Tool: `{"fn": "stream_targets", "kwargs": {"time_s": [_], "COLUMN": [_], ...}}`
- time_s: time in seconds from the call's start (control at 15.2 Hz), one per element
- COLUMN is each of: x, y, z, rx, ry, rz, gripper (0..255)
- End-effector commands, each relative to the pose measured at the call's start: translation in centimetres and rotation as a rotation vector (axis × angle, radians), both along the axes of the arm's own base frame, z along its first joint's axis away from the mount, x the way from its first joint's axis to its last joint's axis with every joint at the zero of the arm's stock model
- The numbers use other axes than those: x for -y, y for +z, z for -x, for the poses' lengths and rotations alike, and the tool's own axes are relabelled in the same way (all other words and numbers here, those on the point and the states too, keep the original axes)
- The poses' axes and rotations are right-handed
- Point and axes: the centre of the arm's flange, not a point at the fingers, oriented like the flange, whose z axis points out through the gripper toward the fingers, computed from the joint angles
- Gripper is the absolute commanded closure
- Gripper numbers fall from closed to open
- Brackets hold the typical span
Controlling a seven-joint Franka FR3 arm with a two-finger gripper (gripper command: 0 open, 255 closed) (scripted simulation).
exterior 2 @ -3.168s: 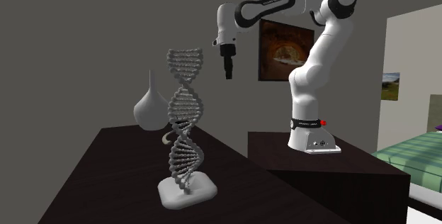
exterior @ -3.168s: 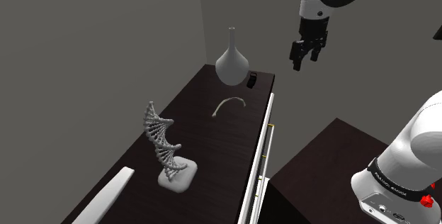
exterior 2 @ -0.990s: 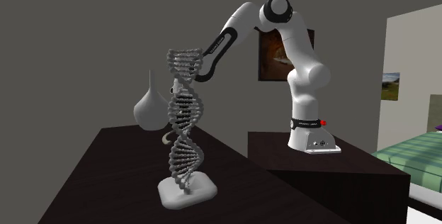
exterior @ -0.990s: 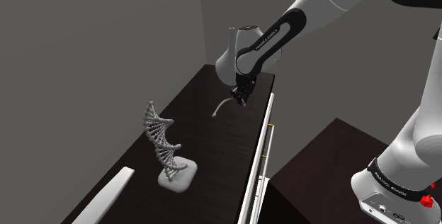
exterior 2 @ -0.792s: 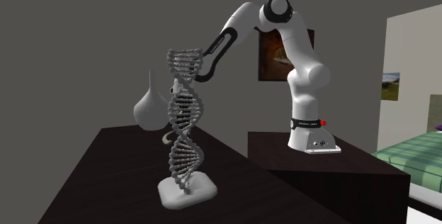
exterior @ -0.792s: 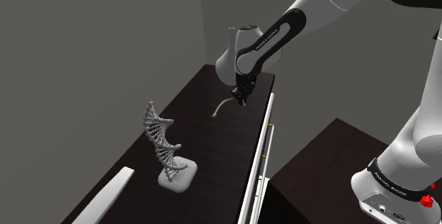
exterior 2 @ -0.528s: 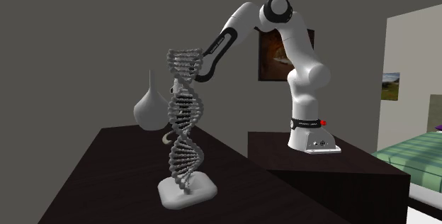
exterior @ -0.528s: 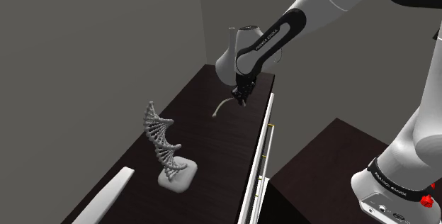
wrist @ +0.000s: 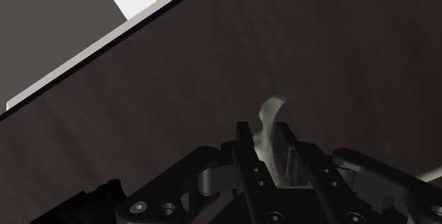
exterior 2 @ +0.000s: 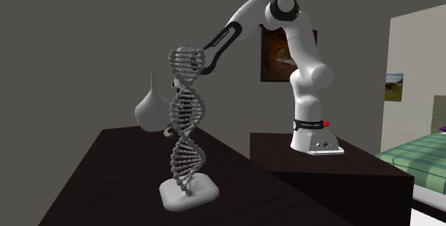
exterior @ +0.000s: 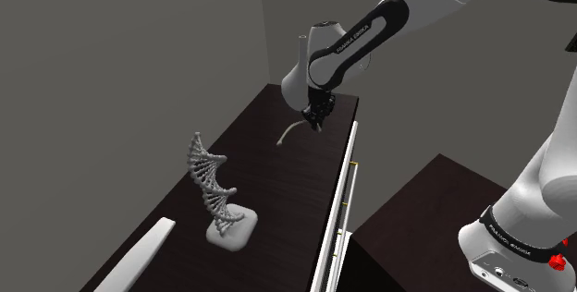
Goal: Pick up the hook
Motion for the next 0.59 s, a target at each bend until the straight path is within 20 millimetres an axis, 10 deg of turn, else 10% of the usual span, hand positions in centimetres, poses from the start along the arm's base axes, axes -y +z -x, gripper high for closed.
{"fn": "stream_targets", "kwargs": {"time_s": [0.0, 0.53], "x": [-0.1, -0.1], "y": [1.0, 4.8], "z": [0.0, 0.0], "rx": [0.0, 0.0], "ry": [0.0, 0.0], "rz": [0.0, 0.0], "gripper": [255, 255]}}
